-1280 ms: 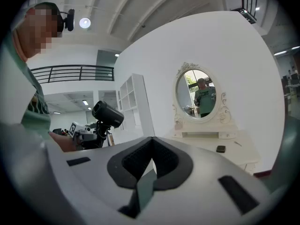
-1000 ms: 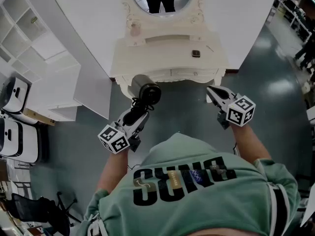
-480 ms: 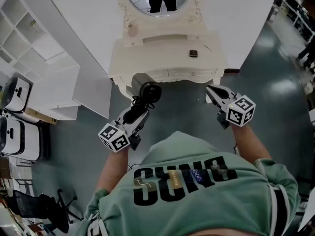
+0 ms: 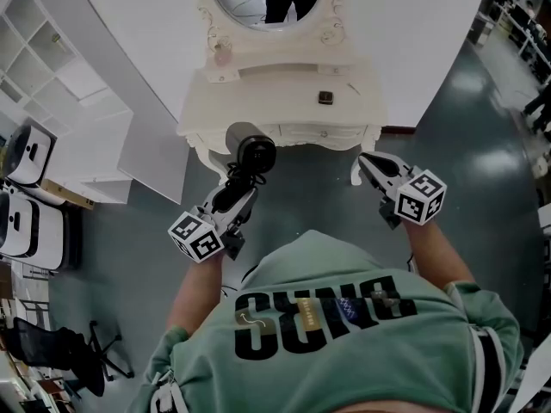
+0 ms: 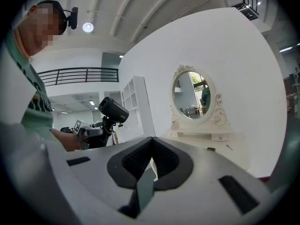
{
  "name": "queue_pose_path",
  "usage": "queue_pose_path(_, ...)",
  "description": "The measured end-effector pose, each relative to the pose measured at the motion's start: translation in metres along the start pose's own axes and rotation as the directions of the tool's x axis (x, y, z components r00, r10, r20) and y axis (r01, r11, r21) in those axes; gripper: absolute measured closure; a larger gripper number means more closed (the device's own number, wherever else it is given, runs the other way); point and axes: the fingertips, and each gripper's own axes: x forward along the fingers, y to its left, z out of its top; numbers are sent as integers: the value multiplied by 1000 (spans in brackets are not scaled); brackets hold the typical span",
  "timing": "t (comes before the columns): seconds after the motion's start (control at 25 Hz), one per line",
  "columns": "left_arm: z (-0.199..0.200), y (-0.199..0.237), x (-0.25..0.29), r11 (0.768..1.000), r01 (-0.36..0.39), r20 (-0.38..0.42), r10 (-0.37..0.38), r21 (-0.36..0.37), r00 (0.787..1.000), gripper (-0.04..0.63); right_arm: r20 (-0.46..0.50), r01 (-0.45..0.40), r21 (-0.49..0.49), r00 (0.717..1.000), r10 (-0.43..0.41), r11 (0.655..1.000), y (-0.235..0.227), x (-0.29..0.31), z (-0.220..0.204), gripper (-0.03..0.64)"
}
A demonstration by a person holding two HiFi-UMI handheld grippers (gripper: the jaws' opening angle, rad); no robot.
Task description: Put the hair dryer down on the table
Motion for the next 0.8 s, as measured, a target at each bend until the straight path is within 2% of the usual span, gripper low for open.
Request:
queue_pose_path(0.2, -1, 9, 12, 1000, -7, -5, 7, -15, 1000, 414, -8, 10, 22, 1000, -10, 1000, -18, 0, -5, 623)
queue_pose_path(0.4, 2, 40, 25, 1000, 14, -10, -14, -21, 1000, 414, -32, 20, 32, 999, -19, 999, -31, 27, -12, 623)
queue_pose_path(0.6, 14, 102, 38, 998, 52, -4, -53, -43, 999, 414, -49, 57, 26, 997, -56, 998, -48, 81, -7, 623)
queue_pose_path(0.8, 53, 185, 52, 994, 99, -10, -100, -43, 995, 414, -37, 93, 25, 995, -92, 995, -63, 163, 18, 623)
